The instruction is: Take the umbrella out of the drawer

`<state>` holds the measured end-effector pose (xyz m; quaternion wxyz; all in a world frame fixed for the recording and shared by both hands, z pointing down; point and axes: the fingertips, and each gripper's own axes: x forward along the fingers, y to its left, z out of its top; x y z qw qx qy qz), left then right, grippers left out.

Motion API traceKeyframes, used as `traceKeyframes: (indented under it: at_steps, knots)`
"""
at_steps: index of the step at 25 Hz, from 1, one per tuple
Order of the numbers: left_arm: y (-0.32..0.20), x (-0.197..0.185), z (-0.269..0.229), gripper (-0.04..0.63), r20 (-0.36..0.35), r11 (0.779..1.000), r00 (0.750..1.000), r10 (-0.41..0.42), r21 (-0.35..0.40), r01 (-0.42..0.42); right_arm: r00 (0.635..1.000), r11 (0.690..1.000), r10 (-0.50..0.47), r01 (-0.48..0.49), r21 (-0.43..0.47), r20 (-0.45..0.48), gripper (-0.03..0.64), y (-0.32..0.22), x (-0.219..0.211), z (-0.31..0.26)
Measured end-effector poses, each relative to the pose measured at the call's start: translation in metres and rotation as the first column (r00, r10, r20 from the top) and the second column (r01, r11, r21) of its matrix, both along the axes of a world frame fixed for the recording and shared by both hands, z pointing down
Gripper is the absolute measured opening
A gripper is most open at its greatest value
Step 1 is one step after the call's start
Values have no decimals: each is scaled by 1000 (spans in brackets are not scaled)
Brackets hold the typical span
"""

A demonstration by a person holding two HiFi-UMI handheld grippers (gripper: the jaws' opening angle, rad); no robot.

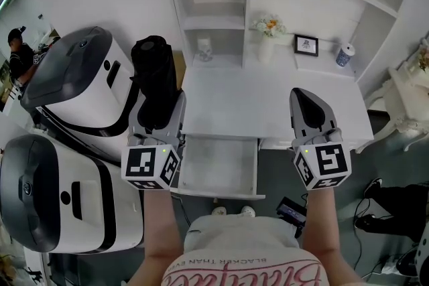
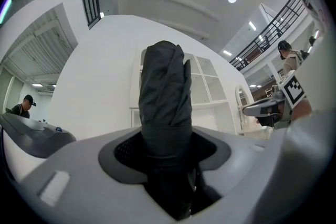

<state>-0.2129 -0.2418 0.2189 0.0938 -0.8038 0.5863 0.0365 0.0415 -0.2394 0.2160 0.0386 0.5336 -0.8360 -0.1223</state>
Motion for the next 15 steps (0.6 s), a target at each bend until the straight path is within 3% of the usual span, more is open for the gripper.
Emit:
traceKeyframes:
  at_steps: [15]
  knots:
    - [-2,0,-4,242,-36,1000,999,4,13,-3,1000,1000,3,-3,-5,-6,8,0,5,5]
